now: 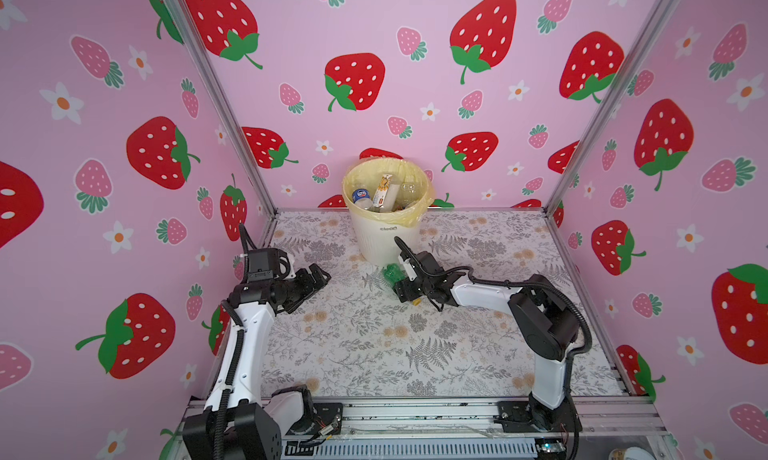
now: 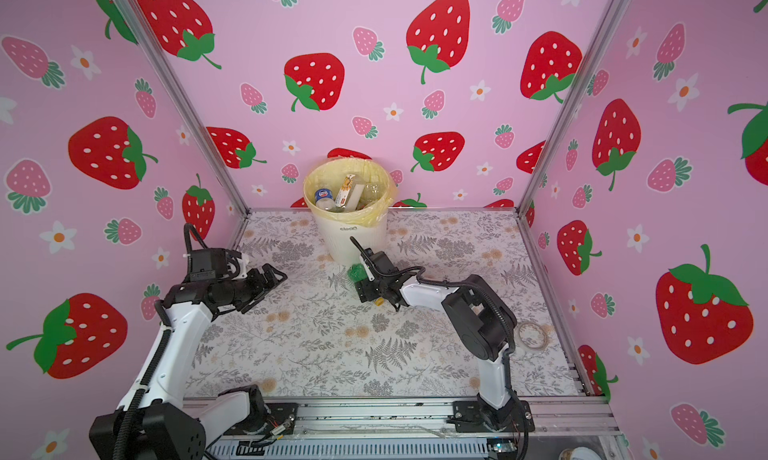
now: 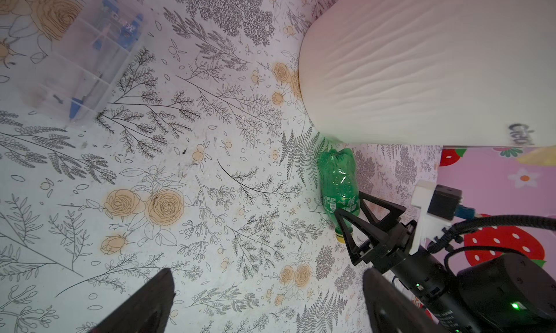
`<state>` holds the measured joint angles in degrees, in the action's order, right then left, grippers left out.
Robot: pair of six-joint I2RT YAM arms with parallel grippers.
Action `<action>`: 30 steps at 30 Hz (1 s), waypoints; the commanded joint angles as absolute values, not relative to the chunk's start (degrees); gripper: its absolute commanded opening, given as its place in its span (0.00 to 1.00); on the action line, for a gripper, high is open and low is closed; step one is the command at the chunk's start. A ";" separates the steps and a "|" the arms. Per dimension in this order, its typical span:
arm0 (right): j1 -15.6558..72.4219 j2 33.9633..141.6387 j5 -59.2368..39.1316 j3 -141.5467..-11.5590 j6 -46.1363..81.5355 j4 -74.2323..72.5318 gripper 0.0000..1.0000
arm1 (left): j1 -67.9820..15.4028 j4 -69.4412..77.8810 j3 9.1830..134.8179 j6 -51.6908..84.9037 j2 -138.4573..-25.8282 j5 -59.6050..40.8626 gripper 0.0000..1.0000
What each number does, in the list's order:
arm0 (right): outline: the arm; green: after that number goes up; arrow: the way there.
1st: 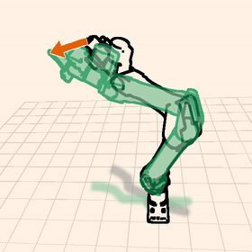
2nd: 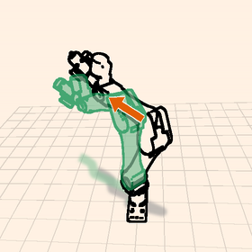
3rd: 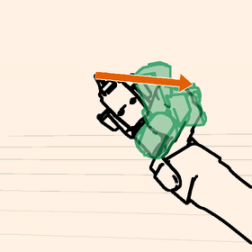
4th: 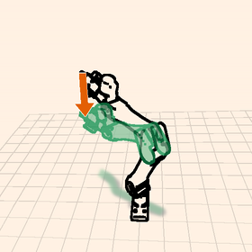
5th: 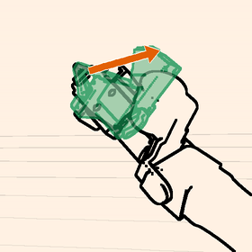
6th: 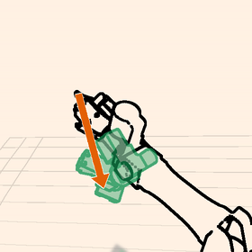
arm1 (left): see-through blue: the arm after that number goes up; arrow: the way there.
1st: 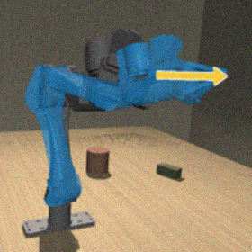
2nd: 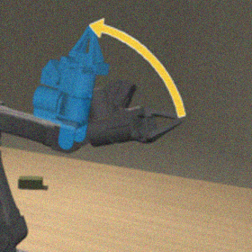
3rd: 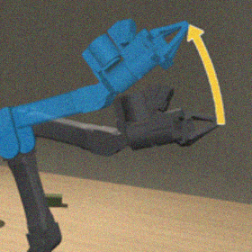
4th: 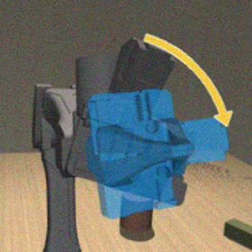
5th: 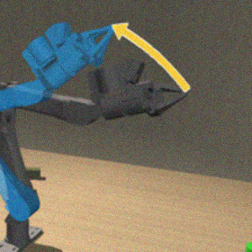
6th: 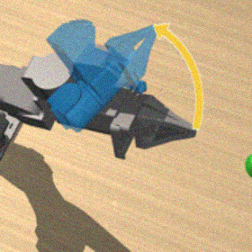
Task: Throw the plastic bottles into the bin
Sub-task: 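Close the right gripper around the green bottle's label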
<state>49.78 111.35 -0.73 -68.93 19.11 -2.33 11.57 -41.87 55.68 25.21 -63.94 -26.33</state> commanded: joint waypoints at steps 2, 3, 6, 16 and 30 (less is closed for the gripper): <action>50.10 113.10 -0.17 -70.53 17.76 -1.50 0.83 | 12.12 -41.34 54.65 25.36 -63.29 -27.69 0.99; 50.07 113.23 -0.16 -70.45 17.83 -1.66 0.83 | 12.21 -41.37 54.67 25.31 -63.31 -27.73 0.99; 50.08 113.70 -0.18 -70.62 17.93 -1.79 0.82 | 12.30 -41.23 54.60 25.36 -63.36 -27.95 0.99; 50.17 114.10 -0.76 -70.35 18.10 -2.75 0.68 | 12.83 -41.05 54.40 25.40 -62.84 -27.77 0.99; 51.16 102.33 -0.10 -59.01 21.65 -6.27 0.66 | 13.21 -40.78 54.31 25.59 -63.07 -28.08 0.99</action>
